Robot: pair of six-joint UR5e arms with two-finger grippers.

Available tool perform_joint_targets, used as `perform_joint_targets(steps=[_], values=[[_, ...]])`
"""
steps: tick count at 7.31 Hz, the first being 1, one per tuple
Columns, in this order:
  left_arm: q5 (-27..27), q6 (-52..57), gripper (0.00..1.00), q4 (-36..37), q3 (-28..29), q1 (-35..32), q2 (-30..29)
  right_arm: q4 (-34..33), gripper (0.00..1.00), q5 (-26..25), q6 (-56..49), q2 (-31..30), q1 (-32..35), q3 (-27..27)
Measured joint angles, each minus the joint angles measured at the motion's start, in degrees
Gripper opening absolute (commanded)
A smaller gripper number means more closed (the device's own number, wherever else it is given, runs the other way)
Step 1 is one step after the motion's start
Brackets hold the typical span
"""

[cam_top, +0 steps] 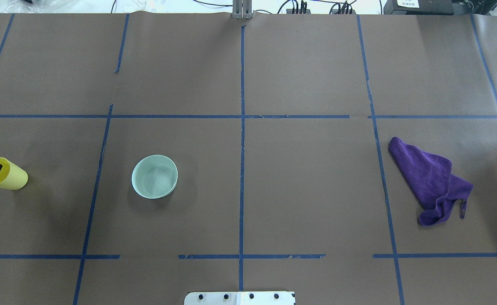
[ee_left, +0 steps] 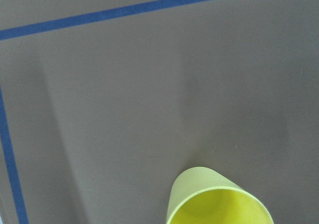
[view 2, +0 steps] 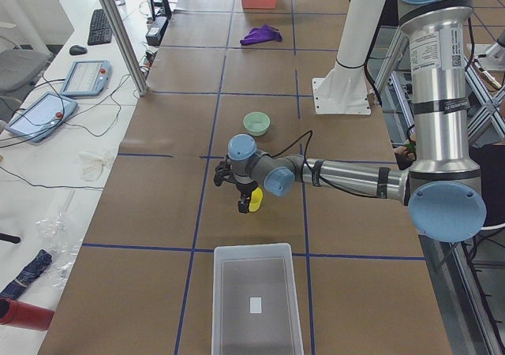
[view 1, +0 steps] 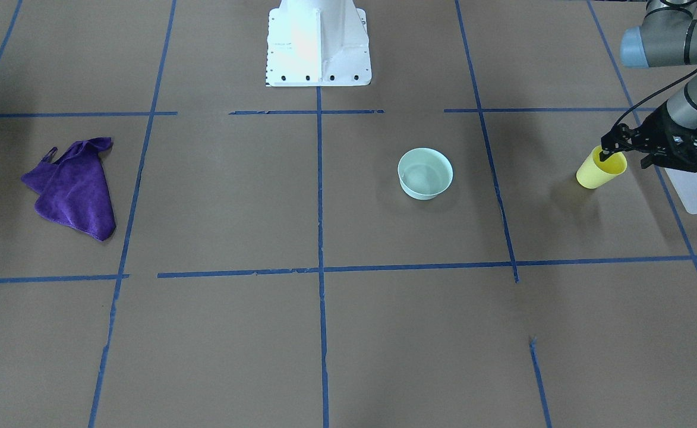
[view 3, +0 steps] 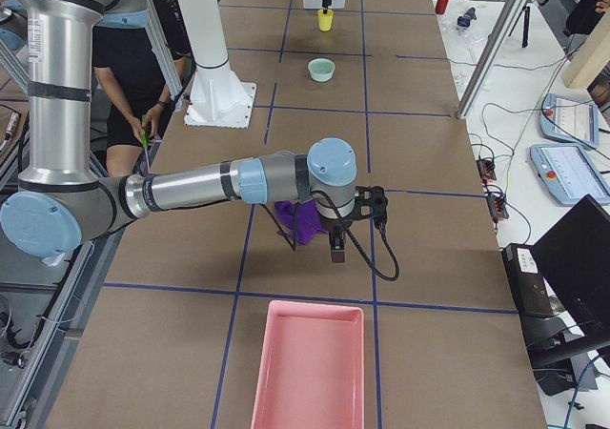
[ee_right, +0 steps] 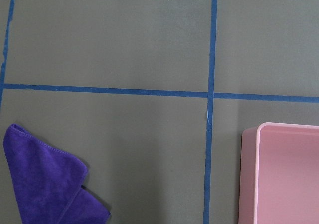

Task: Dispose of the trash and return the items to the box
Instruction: 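Grasp the yellow cup with the left gripper, then lift the yellow cup with the left gripper while the right reaches the cloth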

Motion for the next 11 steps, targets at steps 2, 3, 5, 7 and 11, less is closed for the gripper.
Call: perform_joint_targets(steps=[2,3,5,7,11], values=[[-0.1,-0.2,0.31,-3.0,2.7,0.1,-0.2,0.0,1.00,0.1,1.7,0.1,0.0,0.1],[-0.1,-0.3,0.04,-3.7,3.1,0.2,-0.3,0.0,1.00,0.1,2.1,0.1,0.0,0.1],[-0.2,-0.3,0.00,-4.1,2.8,0.2,-0.3,0.0,1.00,0.4,2.4,0.3,0.0,0.2],[-1.0,-1.4,0.00,-3.9,-0.1,-0.1,-0.1,-0.1,1.00,0.6,2.7,0.4,-0.3,0.7],[-2.9,-1.7,0.00,-1.7,-12.9,-5.6,4.4,0.3,1.00,-1.4,13.0,0.6,-9.7,5.2]])
